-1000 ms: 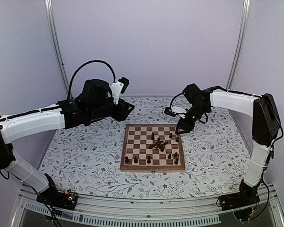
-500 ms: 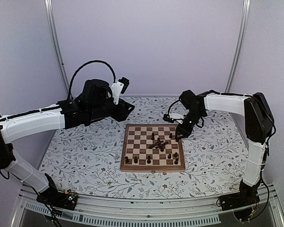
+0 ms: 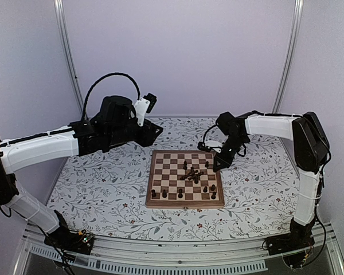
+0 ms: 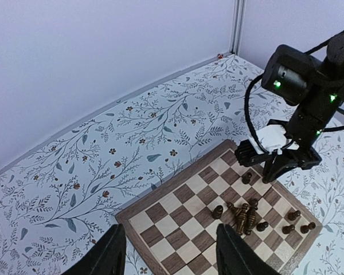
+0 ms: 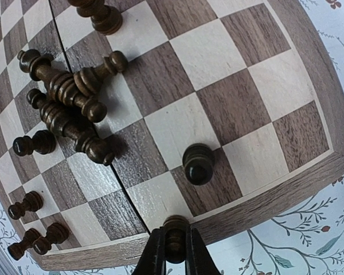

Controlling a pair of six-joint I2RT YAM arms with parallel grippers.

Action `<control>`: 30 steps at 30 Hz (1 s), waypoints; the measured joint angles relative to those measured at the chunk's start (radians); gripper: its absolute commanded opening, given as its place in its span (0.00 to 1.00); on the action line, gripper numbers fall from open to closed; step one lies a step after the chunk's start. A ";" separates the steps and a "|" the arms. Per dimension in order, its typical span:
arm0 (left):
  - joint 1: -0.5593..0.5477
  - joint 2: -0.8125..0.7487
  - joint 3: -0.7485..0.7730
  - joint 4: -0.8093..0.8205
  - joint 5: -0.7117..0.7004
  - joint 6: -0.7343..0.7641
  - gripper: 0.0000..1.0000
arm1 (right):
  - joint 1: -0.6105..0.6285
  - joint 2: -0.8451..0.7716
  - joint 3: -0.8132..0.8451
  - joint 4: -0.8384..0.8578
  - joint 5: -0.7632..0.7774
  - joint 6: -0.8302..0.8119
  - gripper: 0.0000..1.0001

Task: Set up the chess pieces on the board
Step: Pick up the chess piece from the chessboard, then place the chess piece on the chessboard.

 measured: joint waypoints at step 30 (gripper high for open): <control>0.000 0.000 0.001 -0.001 -0.001 0.004 0.55 | 0.300 -0.015 0.026 -0.081 -0.010 -0.084 0.07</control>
